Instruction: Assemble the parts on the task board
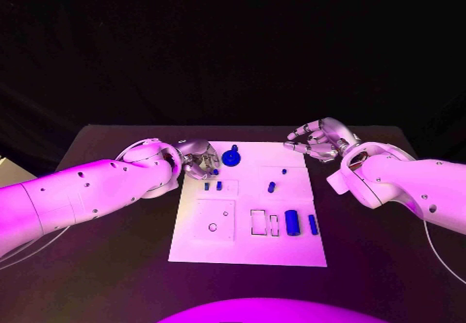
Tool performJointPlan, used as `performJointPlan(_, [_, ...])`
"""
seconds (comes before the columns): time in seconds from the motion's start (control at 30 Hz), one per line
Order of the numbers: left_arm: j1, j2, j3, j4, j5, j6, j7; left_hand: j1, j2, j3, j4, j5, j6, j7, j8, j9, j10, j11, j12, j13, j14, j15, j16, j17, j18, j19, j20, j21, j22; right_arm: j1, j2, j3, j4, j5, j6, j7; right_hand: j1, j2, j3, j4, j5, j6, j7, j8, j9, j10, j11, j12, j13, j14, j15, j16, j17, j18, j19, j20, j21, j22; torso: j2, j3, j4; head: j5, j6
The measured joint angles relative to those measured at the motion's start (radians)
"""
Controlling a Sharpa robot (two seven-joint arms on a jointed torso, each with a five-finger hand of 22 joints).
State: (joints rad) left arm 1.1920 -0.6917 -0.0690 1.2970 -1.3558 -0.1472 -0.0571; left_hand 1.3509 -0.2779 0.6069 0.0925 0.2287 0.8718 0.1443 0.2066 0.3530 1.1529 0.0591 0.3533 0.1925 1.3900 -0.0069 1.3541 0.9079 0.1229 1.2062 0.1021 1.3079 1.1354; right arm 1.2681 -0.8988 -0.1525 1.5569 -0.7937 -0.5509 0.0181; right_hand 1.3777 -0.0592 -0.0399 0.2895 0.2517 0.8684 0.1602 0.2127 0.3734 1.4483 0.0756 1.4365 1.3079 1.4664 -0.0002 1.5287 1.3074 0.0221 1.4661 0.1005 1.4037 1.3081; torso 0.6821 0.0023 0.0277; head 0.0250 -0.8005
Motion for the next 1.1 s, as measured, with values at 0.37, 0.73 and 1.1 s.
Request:
performJointPlan(0.37, [-0.001,-0.044,0.010,0.015,0.009,0.002,-0.004,0.000,0.000,-0.007,0.007,0.000,-0.012,0.002,-0.013,-0.002,-0.021,0.013,-0.036,0.001,-0.027,0.008,-0.024,-0.059,0.000,-0.045,0.001,-0.047,-0.057,0.000,0.000,0.000,-0.036,-0.022,0.010,-0.003,0.138,-0.016,0.065,0.003,0.004,-0.003,-0.007,0.007,-0.003,-0.406,0.012,-0.750,-0.540,0.001,-0.004,-0.113,-0.047,0.063,-0.075,-0.007,-0.240,0.000,-0.001,0.0000,-0.0006,-0.002,0.005])
performJointPlan(0.73, [0.006,-0.129,0.042,0.038,0.233,-0.019,0.039,0.048,0.029,-0.002,0.002,0.000,0.014,0.031,-0.013,0.001,-0.078,0.049,-0.068,0.002,-0.264,0.037,-0.275,-0.428,0.050,-0.324,0.026,-0.313,-0.367,0.000,0.008,0.000,-0.085,-0.276,0.101,-0.030,0.192,-0.156,0.334,-0.004,-0.002,0.077,0.002,-0.014,-0.027,-0.351,0.015,-1.228,-1.024,-0.001,0.002,-0.120,-0.052,0.063,-0.051,0.005,-0.225,0.000,-0.001,0.0007,-0.0002,-0.012,0.011])
performJointPlan(1.1, [0.007,-0.186,0.046,0.067,0.859,0.073,0.241,0.060,0.041,-0.021,-0.013,0.000,0.019,0.036,-0.019,-0.001,-0.109,0.059,-0.051,0.008,-0.336,0.054,-0.361,-0.471,0.050,-0.372,0.046,-0.373,-0.397,-0.025,0.033,0.000,-0.087,-0.630,0.213,-0.094,0.171,-0.193,0.387,-0.011,-0.022,0.097,-0.013,-0.014,-0.027,-0.343,0.010,-1.283,-1.101,-0.001,0.002,-0.120,-0.061,0.063,-0.033,0.002,-0.190,0.000,0.001,-0.0006,-0.0008,-0.043,0.015])
